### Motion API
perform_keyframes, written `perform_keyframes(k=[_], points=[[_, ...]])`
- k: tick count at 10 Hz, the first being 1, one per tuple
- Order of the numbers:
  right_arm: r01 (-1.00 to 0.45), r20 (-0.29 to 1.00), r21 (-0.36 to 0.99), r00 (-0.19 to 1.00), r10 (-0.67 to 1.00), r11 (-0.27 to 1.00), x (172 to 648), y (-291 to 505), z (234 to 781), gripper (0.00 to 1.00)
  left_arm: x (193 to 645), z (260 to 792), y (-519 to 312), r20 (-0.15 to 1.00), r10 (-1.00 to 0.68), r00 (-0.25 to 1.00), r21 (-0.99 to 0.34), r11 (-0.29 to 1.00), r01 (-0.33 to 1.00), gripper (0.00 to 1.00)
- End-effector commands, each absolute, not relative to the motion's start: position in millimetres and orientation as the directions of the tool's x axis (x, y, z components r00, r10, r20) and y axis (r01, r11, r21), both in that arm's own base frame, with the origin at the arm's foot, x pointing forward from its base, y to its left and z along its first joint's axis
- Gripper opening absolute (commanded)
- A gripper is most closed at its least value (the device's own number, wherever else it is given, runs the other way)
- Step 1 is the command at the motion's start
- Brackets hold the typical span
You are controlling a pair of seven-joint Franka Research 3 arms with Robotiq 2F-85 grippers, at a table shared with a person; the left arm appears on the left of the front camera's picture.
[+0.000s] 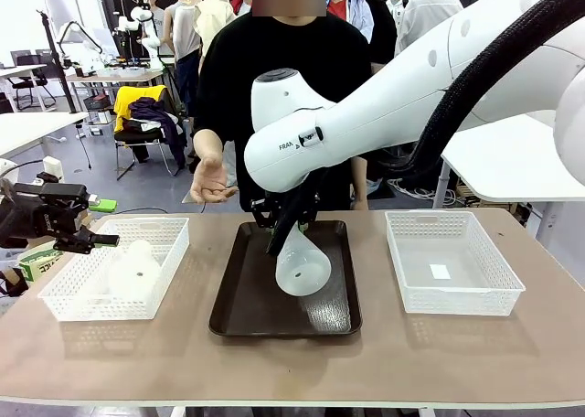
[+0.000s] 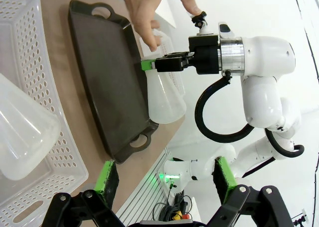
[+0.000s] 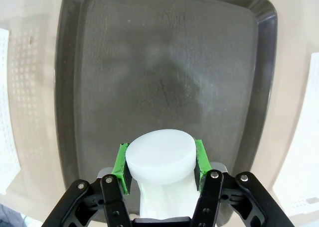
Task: Prepare the laboratory tools.
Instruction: Place the picked Big flask upright in the Handle tray as instructed by the person.
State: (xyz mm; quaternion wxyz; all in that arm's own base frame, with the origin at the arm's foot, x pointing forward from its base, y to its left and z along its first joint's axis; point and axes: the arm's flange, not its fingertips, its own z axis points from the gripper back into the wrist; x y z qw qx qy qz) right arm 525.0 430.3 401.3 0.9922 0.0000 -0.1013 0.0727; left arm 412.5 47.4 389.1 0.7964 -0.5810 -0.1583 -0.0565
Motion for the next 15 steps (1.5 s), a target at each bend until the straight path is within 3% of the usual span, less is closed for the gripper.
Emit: perform_keyframes(k=[1,15], points=[[-0.147,0.197,-0.01,0.97,0.146,0.989,524.4,429.6,401.4,0.0,412.1,390.9,48.4,0.322,0.098,0.942,-0.91,0.305,0.28,1.0],[-0.147,0.197,-0.01,0.97,0.146,0.989,524.4,429.6,401.4,0.0,412.1,390.9,48.4,0.322,0.098,0.942,-0.91,0.305,0.28,1.0]])
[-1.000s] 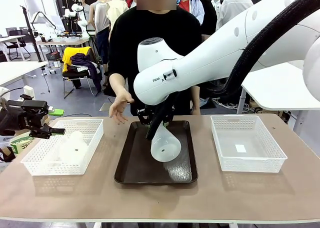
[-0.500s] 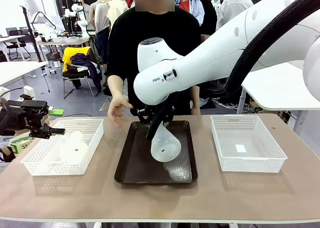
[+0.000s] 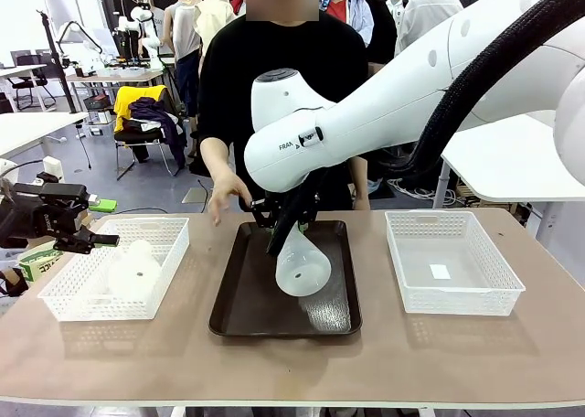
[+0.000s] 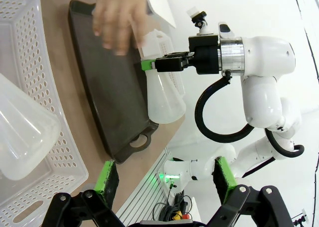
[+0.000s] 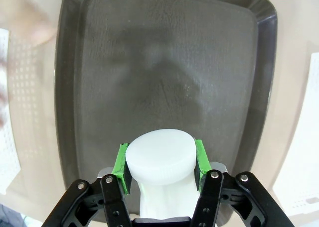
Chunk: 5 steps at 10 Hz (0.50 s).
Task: Prepare the laboratory tools.
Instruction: Place the picked Big flask upright in the Handle tray as instructed by the person.
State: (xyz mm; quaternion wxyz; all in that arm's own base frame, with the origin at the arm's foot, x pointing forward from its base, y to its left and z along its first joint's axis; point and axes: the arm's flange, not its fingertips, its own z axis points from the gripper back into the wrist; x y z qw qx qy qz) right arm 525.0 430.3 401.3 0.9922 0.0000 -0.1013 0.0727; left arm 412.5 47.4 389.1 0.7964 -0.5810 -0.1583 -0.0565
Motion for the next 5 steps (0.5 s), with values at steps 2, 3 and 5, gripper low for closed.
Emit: perform_keyframes(k=[2,3,5], points=[[-0.147,0.197,-0.01,0.97,0.146,0.989,524,430,401,0.0,412,391,48,0.322,0.098,0.942,-0.91,0.305,0.28,1.0],[-0.144,0.201,-0.015,0.969,0.144,0.989,525,430,401,0.0,412,391,48,0.322,0.098,0.942,-0.91,0.305,0.28,1.0],[-0.243,0.259,0.0,0.937,0.235,0.97,520,415,423,0.0,412,391,48,0.322,0.098,0.942,-0.91,0.305,0.28,1.0]])
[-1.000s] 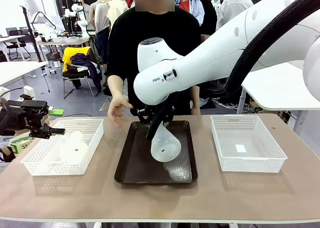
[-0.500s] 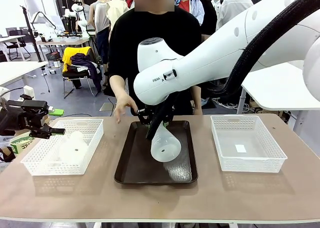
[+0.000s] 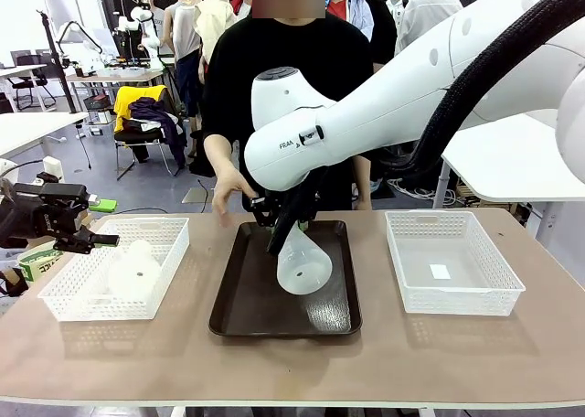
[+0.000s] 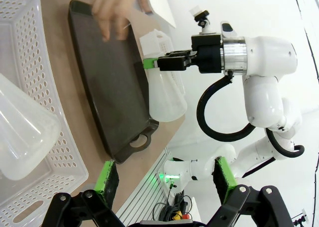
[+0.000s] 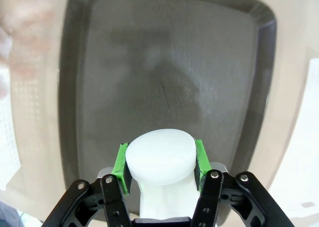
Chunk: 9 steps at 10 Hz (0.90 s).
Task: Prepare the laboratory tools.
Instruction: Place the picked Big flask upright in the Handle tray as instructed by the person.
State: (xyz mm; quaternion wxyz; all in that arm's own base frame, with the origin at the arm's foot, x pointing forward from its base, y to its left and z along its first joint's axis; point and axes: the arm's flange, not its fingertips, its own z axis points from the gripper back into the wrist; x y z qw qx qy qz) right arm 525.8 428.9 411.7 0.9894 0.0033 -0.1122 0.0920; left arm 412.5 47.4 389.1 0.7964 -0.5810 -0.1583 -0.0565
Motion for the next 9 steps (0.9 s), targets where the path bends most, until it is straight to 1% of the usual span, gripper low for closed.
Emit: perform_keyframes(k=[1,2,3,4,5,6,7,8,9], points=[[-0.279,0.286,0.023,0.922,0.261,0.96,518,407,434,0.0,412,391,48,0.322,0.098,0.942,-0.91,0.305,0.28,1.0],[-0.338,0.312,0.055,0.9,0.306,0.939,516,398,447,0.0,412,391,48,0.322,0.098,0.942,-0.91,0.305,0.28,1.0],[-0.435,0.348,0.099,0.858,0.379,0.895,519,387,456,0.0,412,391,48,0.322,0.098,0.942,-0.91,0.305,0.28,1.0],[-0.498,0.368,0.127,0.827,0.426,0.858,522,380,459,0.0,412,391,48,0.322,0.098,0.942,-0.91,0.305,0.28,1.0],[-0.589,0.393,0.165,0.775,0.495,0.791,528,372,461,0.0,412,391,48,0.322,0.098,0.942,-0.91,0.305,0.28,1.0],[-0.629,0.429,0.197,0.745,0.511,0.752,532,368,460,0.0,412,391,48,0.322,0.098,0.942,-0.91,0.305,0.28,1.0],[-0.688,0.484,0.219,0.692,0.535,0.692,535,364,457,0.0,412,391,48,0.322,0.098,0.942,-0.91,0.305,0.28,1.0],[-0.77,0.558,0.237,0.607,0.566,0.592,536,359,454,0.0,412,391,48,0.322,0.098,0.942,-0.91,0.305,0.28,1.0],[-0.821,0.614,0.235,0.541,0.575,0.521,535,356,451,0.0,412,391,48,0.322,0.098,0.942,-0.91,0.305,0.28,1.0]])
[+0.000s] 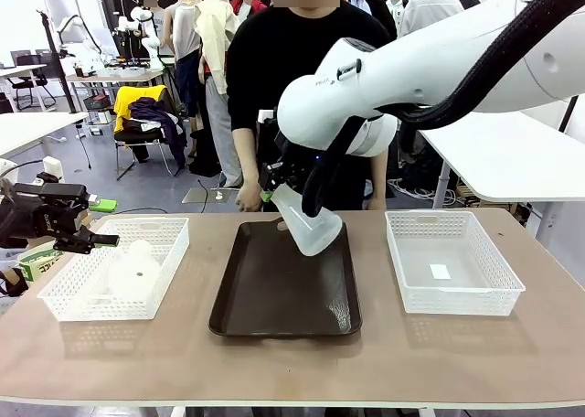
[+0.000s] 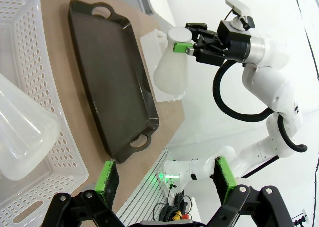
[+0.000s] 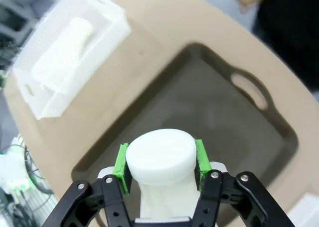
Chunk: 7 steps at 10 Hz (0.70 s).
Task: Prepare the laboratory tools.
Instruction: Place the picked Big flask upright in the Handle tray as instructed by the person.
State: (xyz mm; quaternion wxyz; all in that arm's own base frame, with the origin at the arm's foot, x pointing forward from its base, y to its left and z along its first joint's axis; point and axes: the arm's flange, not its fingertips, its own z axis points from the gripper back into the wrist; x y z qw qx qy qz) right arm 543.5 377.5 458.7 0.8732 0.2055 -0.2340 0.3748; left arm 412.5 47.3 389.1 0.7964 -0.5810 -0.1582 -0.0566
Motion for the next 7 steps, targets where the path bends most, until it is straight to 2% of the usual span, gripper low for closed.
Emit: perform_keyframes(k=[1,2,3,7], points=[[-0.849,0.655,0.226,0.495,0.571,0.477,535,355,450,0.0,412,391,48,0.322,0.098,0.942,-0.91,0.305,0.28,1.0],[-0.848,0.663,0.224,0.493,0.563,0.48,535,354,450,0.0,412,391,48,0.322,0.098,0.942,-0.91,0.305,0.28,1.0],[-0.803,0.61,0.188,0.547,0.573,0.566,543,377,458,0.0,412,391,48,0.322,0.098,0.942,-0.91,0.305,0.28,1.0],[-0.821,0.63,0.194,0.523,0.574,0.536,544,375,457,0.0,412,391,48,0.322,0.098,0.942,-0.91,0.305,0.28,1.0]])
